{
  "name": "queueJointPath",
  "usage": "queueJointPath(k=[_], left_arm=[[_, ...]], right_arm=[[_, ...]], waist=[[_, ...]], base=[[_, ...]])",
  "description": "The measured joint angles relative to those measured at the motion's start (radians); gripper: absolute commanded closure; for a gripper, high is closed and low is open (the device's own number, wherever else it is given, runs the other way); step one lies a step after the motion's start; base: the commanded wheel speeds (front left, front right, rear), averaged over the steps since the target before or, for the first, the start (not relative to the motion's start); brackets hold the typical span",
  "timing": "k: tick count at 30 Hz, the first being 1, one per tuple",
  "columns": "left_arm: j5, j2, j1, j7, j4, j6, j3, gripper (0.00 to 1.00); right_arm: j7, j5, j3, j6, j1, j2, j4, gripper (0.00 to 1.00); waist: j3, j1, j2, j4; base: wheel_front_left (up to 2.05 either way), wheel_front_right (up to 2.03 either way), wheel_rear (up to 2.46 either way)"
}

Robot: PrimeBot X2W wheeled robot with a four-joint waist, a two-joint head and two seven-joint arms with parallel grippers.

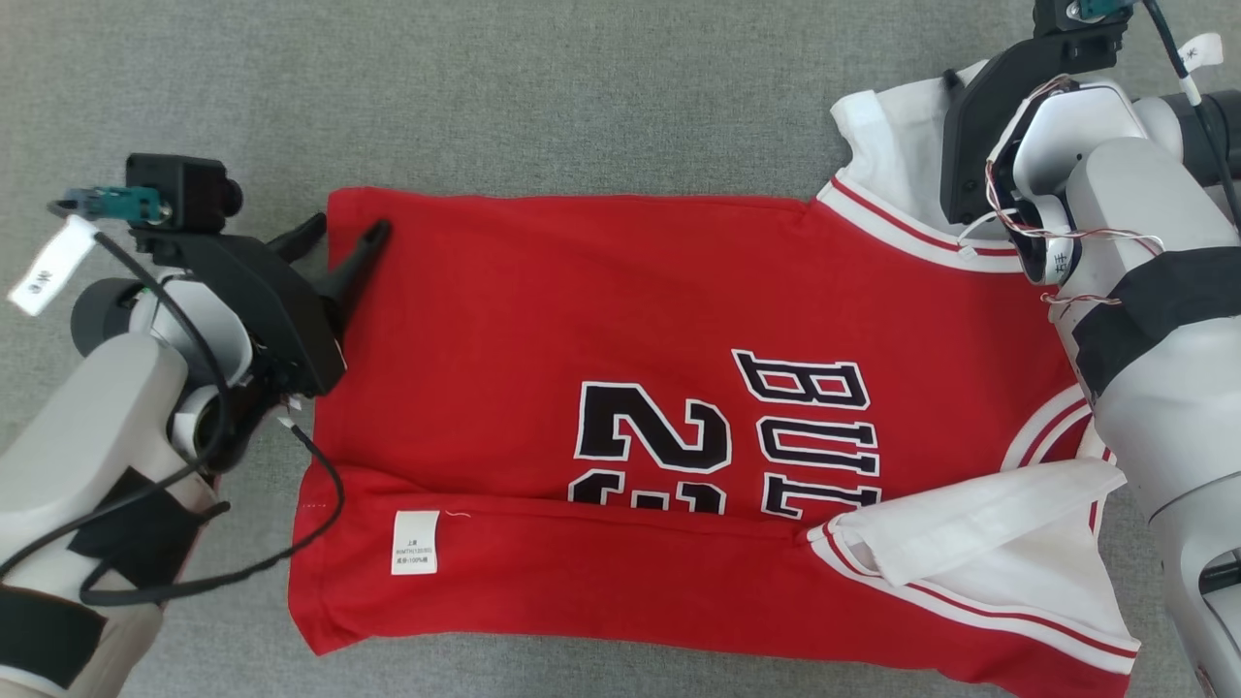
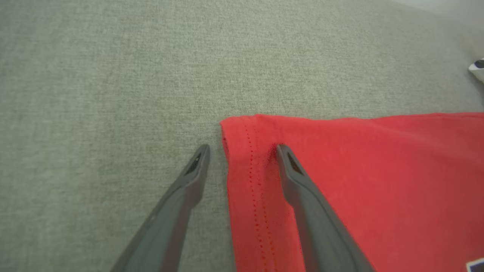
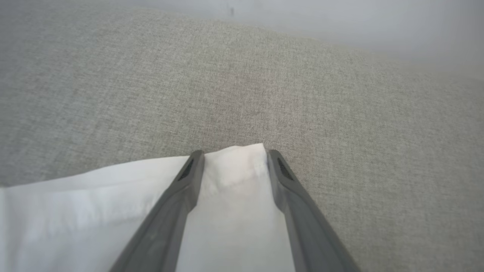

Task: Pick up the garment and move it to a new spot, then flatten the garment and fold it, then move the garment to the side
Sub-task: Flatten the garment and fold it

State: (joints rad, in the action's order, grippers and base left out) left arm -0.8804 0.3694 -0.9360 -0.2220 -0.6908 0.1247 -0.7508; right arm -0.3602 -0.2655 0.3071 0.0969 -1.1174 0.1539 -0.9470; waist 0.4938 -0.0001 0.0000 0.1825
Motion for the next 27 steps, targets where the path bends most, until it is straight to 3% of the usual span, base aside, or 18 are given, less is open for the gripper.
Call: queueJointPath(k=[1,8,21,27], left_arm=[[-0.010,0.003,-0.004,0.009,-0.001,0.000,-0.004,1.00],[-0.031,0.005,-0.021,0.040,-0.004,0.000,-0.060,1.00],[-0.013,0.012,-0.059,0.231,-0.027,0.000,-0.098,1.00],[-0.028,0.011,-0.051,0.310,-0.043,0.000,-0.104,1.00]], right_arm=[[0.002,0.001,0.001,0.000,-0.002,0.000,-0.008,1.00],[0.046,0.002,0.000,-0.002,-0.019,0.001,-0.048,1.00],[0.234,-0.005,-0.014,-0.058,-0.021,0.012,-0.058,1.00],[0.336,-0.041,-0.042,-0.099,-0.008,0.012,-0.062,1.00]], waist=[[0.002,0.0000,0.0000,-0.001],[-0.004,0.0000,0.0000,-0.002],[-0.038,0.0001,0.0001,0.006],[-0.068,0.0001,0.0000,0.003]], base=[[0.00,0.00,0.00],[0.00,0.00,0.00],[0.00,0.00,0.00],[0.00,0.00,0.00]])
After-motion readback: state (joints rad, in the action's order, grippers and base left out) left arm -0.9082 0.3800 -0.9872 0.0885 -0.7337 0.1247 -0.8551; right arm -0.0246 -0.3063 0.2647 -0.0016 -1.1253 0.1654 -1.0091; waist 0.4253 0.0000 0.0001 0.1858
